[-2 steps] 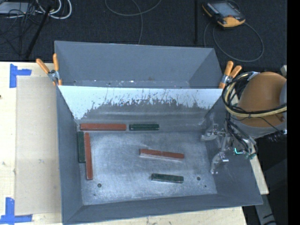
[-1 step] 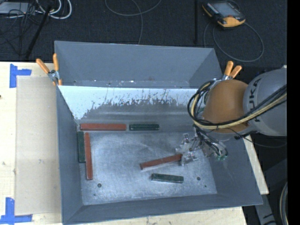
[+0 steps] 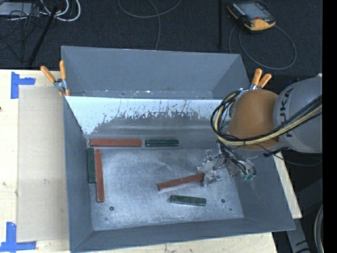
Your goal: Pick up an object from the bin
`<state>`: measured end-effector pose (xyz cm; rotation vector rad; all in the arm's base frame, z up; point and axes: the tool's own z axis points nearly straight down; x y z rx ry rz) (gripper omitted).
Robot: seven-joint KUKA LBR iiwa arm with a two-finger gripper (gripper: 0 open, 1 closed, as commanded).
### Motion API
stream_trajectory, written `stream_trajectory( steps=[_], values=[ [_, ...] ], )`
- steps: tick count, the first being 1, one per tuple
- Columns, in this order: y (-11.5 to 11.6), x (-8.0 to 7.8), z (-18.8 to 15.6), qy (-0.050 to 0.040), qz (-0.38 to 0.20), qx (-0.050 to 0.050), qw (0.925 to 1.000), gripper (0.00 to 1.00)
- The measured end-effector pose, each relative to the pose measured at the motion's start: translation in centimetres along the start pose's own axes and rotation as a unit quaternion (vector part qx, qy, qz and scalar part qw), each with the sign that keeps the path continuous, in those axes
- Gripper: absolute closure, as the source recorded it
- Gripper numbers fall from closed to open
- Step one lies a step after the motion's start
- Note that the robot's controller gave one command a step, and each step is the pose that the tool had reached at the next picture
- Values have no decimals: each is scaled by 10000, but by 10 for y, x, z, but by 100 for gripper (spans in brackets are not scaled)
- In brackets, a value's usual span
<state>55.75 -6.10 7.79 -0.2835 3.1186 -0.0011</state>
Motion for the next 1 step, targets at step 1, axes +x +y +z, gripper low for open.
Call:
stream_trajectory(
  steps=[1],
  values=[
    [11,-8,-148,34,-21,-5,10000,100]
  ],
)
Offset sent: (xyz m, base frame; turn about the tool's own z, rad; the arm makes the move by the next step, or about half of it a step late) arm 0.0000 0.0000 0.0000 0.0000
